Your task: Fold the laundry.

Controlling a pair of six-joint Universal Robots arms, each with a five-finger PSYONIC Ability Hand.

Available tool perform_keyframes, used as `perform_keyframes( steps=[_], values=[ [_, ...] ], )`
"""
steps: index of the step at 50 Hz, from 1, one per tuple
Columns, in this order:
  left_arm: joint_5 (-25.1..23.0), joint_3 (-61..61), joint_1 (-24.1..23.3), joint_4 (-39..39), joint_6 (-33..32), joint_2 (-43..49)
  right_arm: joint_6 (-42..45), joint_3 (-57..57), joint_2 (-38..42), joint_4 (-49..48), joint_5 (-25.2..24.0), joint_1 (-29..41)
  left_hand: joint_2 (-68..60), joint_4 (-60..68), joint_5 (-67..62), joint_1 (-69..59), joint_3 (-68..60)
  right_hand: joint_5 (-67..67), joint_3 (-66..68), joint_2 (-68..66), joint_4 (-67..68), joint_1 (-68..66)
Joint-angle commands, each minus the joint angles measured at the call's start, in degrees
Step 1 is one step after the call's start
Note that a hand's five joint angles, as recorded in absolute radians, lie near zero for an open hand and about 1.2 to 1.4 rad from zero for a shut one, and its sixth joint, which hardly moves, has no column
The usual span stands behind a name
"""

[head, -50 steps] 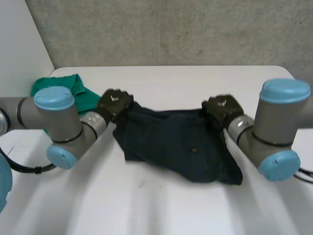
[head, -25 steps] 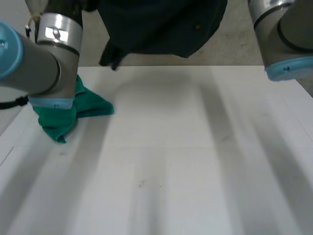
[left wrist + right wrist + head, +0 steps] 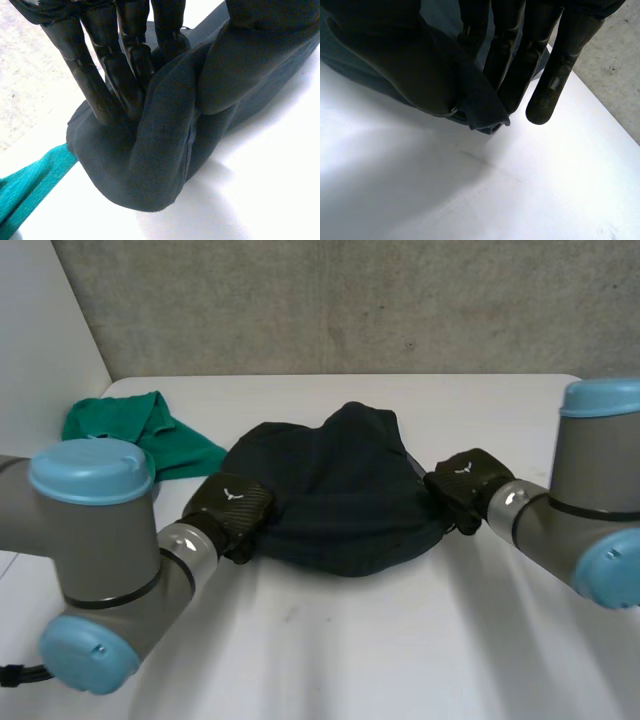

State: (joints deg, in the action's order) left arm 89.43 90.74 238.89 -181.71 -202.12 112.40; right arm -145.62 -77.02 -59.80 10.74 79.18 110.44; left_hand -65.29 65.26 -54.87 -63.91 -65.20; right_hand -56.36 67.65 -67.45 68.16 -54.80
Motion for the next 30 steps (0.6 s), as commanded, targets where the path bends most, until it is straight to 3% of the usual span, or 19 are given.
perform_keyframes(
  steps=[1, 5, 18, 25, 30],
  values=[
    [1.2, 4.0, 0.0, 0.6, 0.2, -9.1, -0.3, -11.1, -8.8, -1.5, -5.4, -1.8, 32.3, -32.2, 31.9, 30.9, 32.2, -13.6, 12.3, -12.5, 11.8, -25.2],
    [1.0, 6.4, 0.2, 0.0, 0.1, -11.4, -0.3, -15.8, -11.7, -4.3, -6.4, -4.2, 40.4, -40.4, 40.0, 39.0, 40.3, -13.6, 12.3, -12.5, 11.8, -25.2],
    [0.0, 11.8, 6.8, -0.1, 0.4, -12.6, -1.2, -26.9, -12.4, -18.0, -6.1, -7.2, 37.6, -37.6, 37.2, 36.2, 37.5, -13.6, 12.3, -12.5, 11.8, -25.2],
    [-0.3, 15.3, 6.8, -0.1, 2.0, -14.4, -1.9, -27.7, -12.1, -18.1, -6.0, -7.2, 27.2, -27.1, 26.8, 25.8, 27.1, -13.6, 12.3, -12.5, 11.8, -25.2],
    [-0.4, 16.9, 6.1, 0.6, 8.1, -19.1, -3.0, -27.8, -12.1, -18.2, -6.0, -7.3, 19.1, -19.1, 18.7, 17.7, 19.0, -13.6, 12.3, -12.5, 11.8, -25.2]
  ],
)
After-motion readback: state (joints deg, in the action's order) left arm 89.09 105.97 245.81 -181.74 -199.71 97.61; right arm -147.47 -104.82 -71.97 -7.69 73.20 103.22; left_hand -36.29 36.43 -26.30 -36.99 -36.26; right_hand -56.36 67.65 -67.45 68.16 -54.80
